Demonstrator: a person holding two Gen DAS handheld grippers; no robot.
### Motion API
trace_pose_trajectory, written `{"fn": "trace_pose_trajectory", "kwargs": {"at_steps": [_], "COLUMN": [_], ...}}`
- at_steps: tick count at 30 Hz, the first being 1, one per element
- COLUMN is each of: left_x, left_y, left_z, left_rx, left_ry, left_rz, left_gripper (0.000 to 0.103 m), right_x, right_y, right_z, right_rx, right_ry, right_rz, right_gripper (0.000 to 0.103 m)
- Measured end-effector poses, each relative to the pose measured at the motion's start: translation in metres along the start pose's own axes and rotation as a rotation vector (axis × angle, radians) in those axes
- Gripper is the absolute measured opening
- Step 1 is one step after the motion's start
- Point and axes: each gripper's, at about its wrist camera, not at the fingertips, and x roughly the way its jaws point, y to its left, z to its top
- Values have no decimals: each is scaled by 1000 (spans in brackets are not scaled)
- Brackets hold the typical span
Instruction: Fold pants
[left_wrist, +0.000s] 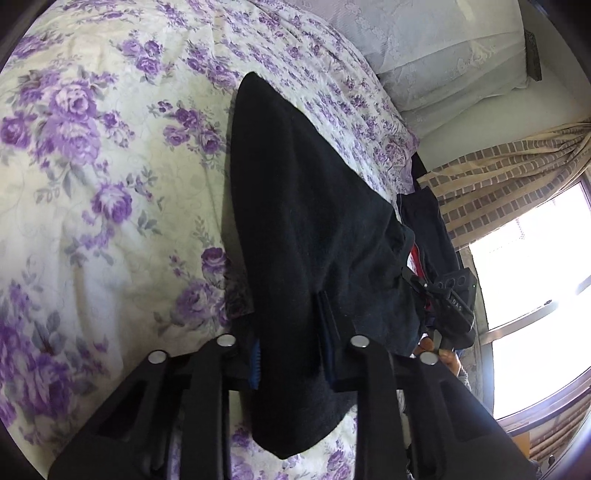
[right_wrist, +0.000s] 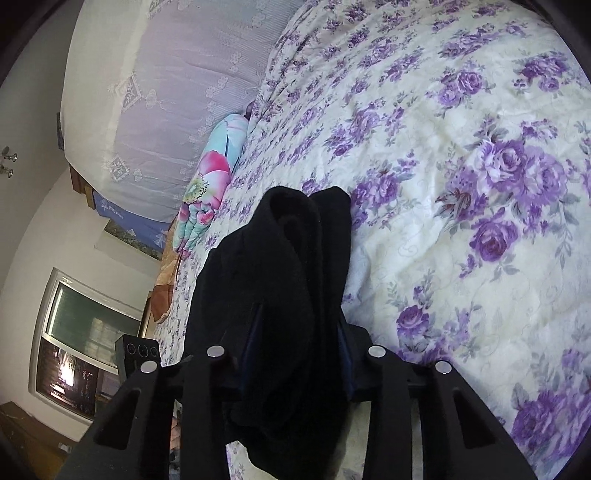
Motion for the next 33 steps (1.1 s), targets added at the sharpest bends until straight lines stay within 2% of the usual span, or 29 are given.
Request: {"fn": "trace_pose_trajectory", "kwargs": {"at_steps": [4,11,16,21,23,25,26,27,28,29,31,33], "left_x": [-8,-24,-22,-7,1,7,9,12,14,17,20,19], "left_y": [-14,-55,-59,-36,-22,-9,-6,-2,1,4,8,8], "left_z": [4,42,48,47,45,44,43,41,39,37,32,28], "left_rx": [53,181,187,124,85,38,28,15,4,-8,-21,-14], "left_ry": [-31,-68,-47,9,39,57,63,67,69,74,74,71], "left_rz": [24,18,17,17,11,-11,-11,1,15,22,10,6], "left_gripper": [13,11,11,11,11,14,15,19,31,36,38,38], "right_x": [-6,-7,-6,5,10,16,19,21,24,26,31,35], "right_y": [8,40,40,4,-13,-18,-19,-19,-18,-16,-15,-18], "right_z": [1,29,32,25,26,28,28,30,34,37,45,53], "right_rx": [-38,-137,-132,-11,87,117,132,146,153,156,177,216], "right_ry": [-15,10,20,60,83,93,98,102,102,102,102,104], "right_rz": [-16,-28,-9,12,63,66,68,72,73,74,86,108], "right_gripper": [29,26,25,25,29,42,44,48,52,55,61,62]}}
